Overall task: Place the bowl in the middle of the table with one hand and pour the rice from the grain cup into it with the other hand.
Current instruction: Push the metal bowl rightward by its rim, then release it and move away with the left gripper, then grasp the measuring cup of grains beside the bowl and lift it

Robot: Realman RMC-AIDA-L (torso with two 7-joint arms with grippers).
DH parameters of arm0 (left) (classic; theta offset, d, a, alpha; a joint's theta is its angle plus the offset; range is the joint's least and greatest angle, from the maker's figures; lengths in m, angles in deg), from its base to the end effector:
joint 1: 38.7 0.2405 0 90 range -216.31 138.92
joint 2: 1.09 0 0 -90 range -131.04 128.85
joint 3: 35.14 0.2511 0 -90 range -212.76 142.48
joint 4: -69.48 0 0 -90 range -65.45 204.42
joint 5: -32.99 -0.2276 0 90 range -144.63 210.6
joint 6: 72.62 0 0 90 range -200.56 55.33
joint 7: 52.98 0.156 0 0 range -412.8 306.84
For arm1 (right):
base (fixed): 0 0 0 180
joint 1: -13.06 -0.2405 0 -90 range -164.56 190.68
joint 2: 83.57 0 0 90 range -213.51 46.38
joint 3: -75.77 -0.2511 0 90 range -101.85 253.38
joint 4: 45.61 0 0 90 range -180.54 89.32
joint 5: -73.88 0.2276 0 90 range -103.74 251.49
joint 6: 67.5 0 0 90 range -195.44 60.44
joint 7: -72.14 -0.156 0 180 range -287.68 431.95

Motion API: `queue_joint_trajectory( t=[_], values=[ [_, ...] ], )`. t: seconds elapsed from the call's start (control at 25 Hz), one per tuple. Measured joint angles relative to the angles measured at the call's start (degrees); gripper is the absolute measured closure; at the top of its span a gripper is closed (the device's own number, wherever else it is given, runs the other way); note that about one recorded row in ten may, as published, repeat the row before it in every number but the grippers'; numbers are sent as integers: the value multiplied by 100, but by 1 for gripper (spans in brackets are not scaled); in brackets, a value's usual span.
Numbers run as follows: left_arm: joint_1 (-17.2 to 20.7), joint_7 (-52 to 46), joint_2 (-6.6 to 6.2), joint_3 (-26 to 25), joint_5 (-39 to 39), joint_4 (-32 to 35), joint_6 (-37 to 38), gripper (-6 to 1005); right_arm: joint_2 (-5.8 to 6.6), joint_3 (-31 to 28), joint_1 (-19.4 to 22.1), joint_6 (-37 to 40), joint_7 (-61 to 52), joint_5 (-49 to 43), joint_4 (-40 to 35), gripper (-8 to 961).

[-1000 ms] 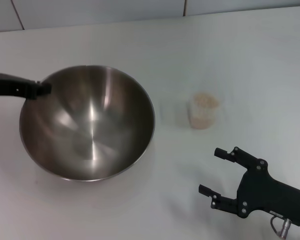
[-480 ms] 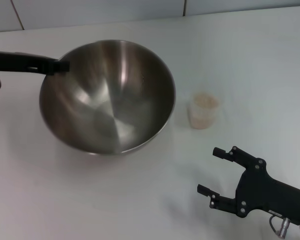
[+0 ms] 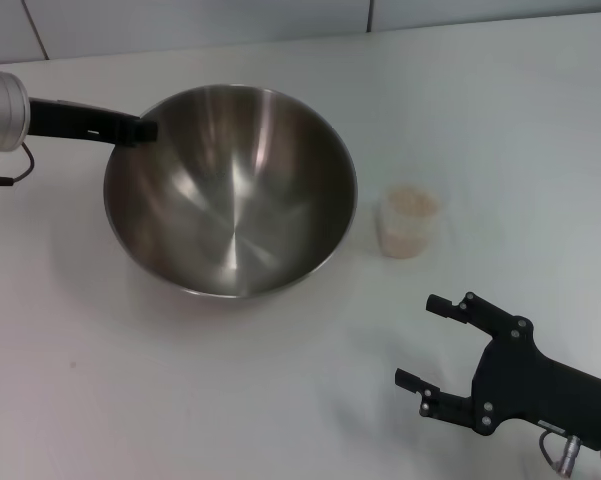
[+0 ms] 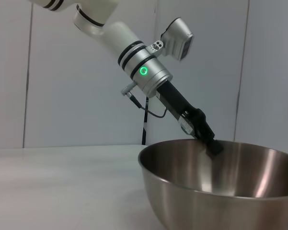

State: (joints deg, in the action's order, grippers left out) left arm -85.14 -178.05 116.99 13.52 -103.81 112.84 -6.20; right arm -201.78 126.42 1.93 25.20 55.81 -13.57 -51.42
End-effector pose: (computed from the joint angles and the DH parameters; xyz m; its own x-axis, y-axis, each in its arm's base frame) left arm -0.2130 0.4522 -0.0036 0.6821 0.6743 0.2831 0.7277 -0.5876 -0.3538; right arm 0.3353 0.1896 -0.0712 0.7951 0.0515 -0.6042 -0.3141 -0.8173 -0.4830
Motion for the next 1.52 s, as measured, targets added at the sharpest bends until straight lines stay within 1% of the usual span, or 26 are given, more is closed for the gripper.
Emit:
queue_joint_trajectory(
  t=[0.36,0.4,0.52,0.56,0.64,0.72,0.76,0.8,0.84,0.88,0.92,0.96,1.0,1.04,1.08,1.12,1.16,1.28,1.32,1.36,1.44,1.52],
  values=[
    [99,33,3,-10,50,63,-76,959,0,-4,15,-1,7,0,0,127],
    [220,311,14,5,291,184,-17,959,0,-4,15,-1,7,0,0,127],
    [242,369,16,9,359,205,17,951,0,-26,14,1,9,0,0,127],
    [324,500,14,21,544,313,151,948,0,-37,14,6,9,0,0,127],
    [399,497,-1,22,556,471,275,875,0,-39,14,6,9,4,0,127],
    [399,497,-1,22,556,471,275,802,0,-56,31,8,8,39,1,127],
    [450,503,-7,24,555,603,381,766,0,-56,31,8,8,39,1,127],
    [775,778,1,31,615,1244,786,726,0,-74,43,8,3,49,0,127],
    [943,943,8,35,695,1517,945,686,0,-152,78,8,-18,64,8,127],
    [943,943,8,35,695,1517,945,646,0,-152,78,8,-18,64,8,127],
    [943,943,8,35,695,1517,945,606,3,-290,136,13,-36,65,18,128],
    [1234,1266,11,41,864,1920,1234,566,3,-290,136,13,-36,65,18,128],
    [1610,1818,5,46,1212,2369,1761,537,4,-393,175,19,-40,65,22,128],
    [1754,2020,4,46,1329,2529,1964,508,3,-508,223,28,-44,66,24,128],
    [1861,2154,3,46,1420,2643,2086,479,-4,-688,279,35,-46,67,26,128],
    [2175,2521,13,51,1610,2925,2424,450,-36,-1122,378,33,-47,69,30,128],
    [2175,2521,13,51,1610,2925,2424,421,-36,-1122,378,33,-47,69,30,128],
    [2513,2934,28,110,1792,3113,2676,317,-102,-2016,464,-124,-49,75,59,128],
    [2667,3125,28,168,1883,3137,2733,280,-114,-2430,438,-268,-49,78,108,128],
    [2667,3125,28,168,1883,3137,2733,242,-114,-2430,438,-268,-49,78,108,128],
    [2774,3291,28,196,1941,3137,2748,167,-118,-2713,354,-454,-47,79,173,128],
    [2807,3362,34,197,1974,3109,2751,167,-121,-2959,163,-776,1,79,251,128]
  ],
)
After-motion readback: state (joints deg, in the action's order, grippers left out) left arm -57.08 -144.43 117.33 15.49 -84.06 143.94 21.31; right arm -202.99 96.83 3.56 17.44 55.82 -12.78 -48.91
